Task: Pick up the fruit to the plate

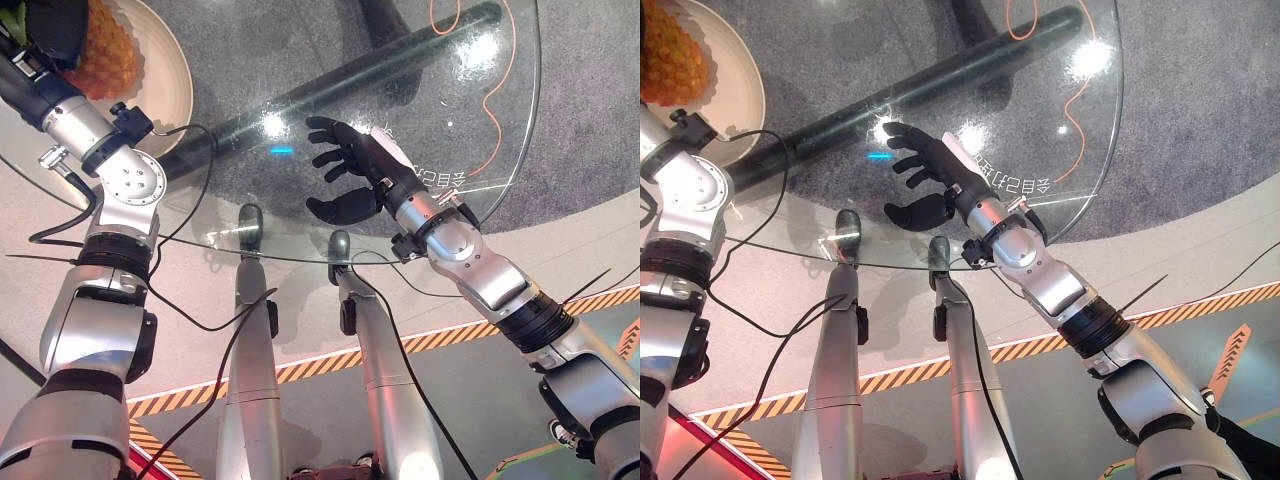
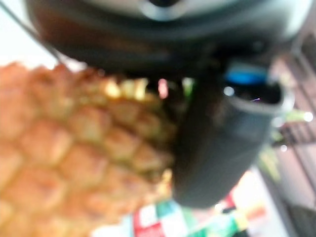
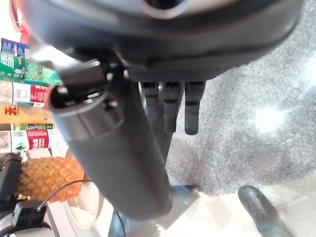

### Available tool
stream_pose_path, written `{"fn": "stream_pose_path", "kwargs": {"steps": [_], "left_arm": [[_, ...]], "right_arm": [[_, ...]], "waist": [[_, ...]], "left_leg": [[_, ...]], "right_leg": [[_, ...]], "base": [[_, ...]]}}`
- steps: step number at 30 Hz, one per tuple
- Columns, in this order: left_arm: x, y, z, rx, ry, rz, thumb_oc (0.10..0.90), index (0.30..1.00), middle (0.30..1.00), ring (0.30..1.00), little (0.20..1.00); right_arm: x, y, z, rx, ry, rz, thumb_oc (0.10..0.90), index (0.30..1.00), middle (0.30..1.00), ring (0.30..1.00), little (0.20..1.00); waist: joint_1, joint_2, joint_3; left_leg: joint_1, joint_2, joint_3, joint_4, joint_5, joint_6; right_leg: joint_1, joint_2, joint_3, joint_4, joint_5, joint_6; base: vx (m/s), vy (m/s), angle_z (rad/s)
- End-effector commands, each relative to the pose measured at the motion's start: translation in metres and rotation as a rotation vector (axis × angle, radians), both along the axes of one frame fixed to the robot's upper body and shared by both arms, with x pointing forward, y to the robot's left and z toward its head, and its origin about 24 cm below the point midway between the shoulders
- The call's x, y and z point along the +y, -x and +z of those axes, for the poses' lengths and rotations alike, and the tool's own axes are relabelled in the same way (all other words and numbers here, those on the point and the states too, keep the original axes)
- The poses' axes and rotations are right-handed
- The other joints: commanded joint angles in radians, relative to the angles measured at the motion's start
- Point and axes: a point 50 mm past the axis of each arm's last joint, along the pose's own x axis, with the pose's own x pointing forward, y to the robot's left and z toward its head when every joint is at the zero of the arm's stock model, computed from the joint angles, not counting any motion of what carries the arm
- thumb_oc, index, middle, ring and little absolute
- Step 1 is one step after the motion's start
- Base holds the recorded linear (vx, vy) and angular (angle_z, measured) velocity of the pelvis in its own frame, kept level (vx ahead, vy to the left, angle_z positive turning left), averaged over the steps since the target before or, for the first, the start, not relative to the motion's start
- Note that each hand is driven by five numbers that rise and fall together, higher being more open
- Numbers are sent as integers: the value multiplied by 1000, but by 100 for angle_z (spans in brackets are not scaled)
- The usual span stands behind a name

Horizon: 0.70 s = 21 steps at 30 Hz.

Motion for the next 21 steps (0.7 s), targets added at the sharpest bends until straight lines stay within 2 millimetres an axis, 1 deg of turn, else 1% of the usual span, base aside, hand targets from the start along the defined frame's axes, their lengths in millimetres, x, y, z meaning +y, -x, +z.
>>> {"fn": "stream_pose_path", "kwargs": {"steps": [1,3,11,14,16,21], "left_arm": [[10,9,0,-27,-38,10,800,900,900,900,900],[9,8,-3,-11,-44,-2,800,900,900,900,900],[3,5,-28,64,-37,-73,800,900,900,900,900],[6,5,-40,46,78,-191,800,900,900,900,900],[7,7,-49,33,118,-260,800,900,900,900,900],[-6,6,-67,99,70,-312,800,900,900,900,900]], "right_arm": [[9,15,-14,26,-50,82,800,900,900,900,900],[8,16,-16,28,-46,81,800,900,900,900,900],[0,19,-20,32,-31,68,800,900,900,900,900],[-2,20,-22,37,-29,58,800,900,900,900,900],[-3,20,-26,38,-28,51,800,900,900,900,900],[-7,24,-29,35,-29,44,800,900,900,900,900]], "waist": [[22,-23,-17],[22,-16,-17],[24,8,-17],[27,15,-17],[27,19,-17],[34,24,-17]], "left_leg": [[103,-117,71,84,-167,67],[112,-118,72,78,-165,68],[144,-123,77,55,-151,67],[150,-123,78,46,-145,67],[158,-124,80,42,-146,69],[172,-128,76,31,-139,71]], "right_leg": [[36,44,-65,-118,126,77],[42,45,-62,-121,125,75],[68,36,-58,-130,117,70],[72,33,-57,-134,117,69],[77,31,-57,-137,115,68],[94,29,-61,-143,114,67]], "base": [[0,0,0],[0,0,0],[-3,-2,1],[0,0,0],[0,0,0],[-11,-25,0]]}}
